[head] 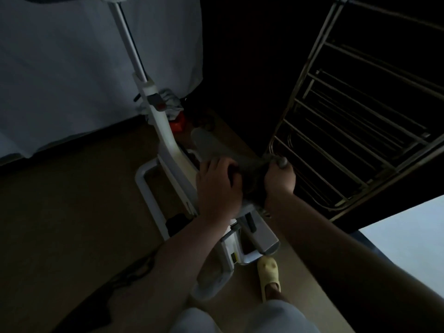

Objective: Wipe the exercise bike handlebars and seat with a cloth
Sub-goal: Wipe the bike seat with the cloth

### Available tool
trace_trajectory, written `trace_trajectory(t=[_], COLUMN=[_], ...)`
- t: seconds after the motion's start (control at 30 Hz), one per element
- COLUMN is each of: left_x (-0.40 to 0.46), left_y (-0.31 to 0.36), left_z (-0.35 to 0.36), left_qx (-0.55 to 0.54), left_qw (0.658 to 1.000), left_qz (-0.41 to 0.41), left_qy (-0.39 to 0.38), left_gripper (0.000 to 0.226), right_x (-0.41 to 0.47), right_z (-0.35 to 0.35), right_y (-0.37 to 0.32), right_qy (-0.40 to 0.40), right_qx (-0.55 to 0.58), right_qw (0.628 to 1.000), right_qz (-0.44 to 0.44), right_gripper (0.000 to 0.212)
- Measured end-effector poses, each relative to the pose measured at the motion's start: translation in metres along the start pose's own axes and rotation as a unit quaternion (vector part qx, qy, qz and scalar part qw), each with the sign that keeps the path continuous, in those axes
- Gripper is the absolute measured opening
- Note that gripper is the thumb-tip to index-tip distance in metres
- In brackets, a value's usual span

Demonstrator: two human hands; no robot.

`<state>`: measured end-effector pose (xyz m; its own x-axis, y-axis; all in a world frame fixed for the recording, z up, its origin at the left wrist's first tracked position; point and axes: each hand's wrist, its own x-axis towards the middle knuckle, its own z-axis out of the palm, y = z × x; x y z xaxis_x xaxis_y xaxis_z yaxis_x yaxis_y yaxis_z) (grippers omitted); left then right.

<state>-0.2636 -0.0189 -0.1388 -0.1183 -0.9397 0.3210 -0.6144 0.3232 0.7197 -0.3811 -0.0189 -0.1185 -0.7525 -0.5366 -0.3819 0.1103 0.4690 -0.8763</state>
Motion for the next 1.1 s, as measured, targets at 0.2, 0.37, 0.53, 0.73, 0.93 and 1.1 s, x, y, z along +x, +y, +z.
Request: trace_trajectory(t=[0.2,0.37,0.53,0.73,0.93,1.1], left_x=[0.002,0.001,0.002,0.002,0.000,0.002], left_y=[-0.004,-0.001,0.001,-0.002,0.002,0.002], left_z=[0.003,0.001,0.000,0.001,-0.001,-0.001], left_qx=[0.002,0.005,0.005,0.011,0.020,0.022], left_qw=[1.000,1.000,1.000,1.000,1.000,1.000], left_qz=[0.006,0.003,-0.011,-0.007,-0.012,-0.017], left_qy=[0.016,0.012,-0.002,0.006,-0.007,-0.003], left_gripper=[0.028,0.027,0.025,0.029,0.024,0.029], right_x=[-0.040,-0.018,0.001,-0.027,0.005,-0.005], right_z=[0.004,0.005,0.000,-0.006,-0.004,-0.007], right_y=[0.025,0.017,0.007,0.029,0.010,0.014], right_qy=[0.028,0.038,0.014,-0.025,-0.049,-0.068], right_qx=[0.049,0.078,0.019,-0.027,-0.080,-0.165], right_qw=[0.995,0.996,1.000,0.989,0.991,0.954], right_qz=[-0.087,0.003,0.006,-0.143,-0.100,-0.242], right_gripper=[0.041,0.035,0.037,0.041,0.034,0.033])
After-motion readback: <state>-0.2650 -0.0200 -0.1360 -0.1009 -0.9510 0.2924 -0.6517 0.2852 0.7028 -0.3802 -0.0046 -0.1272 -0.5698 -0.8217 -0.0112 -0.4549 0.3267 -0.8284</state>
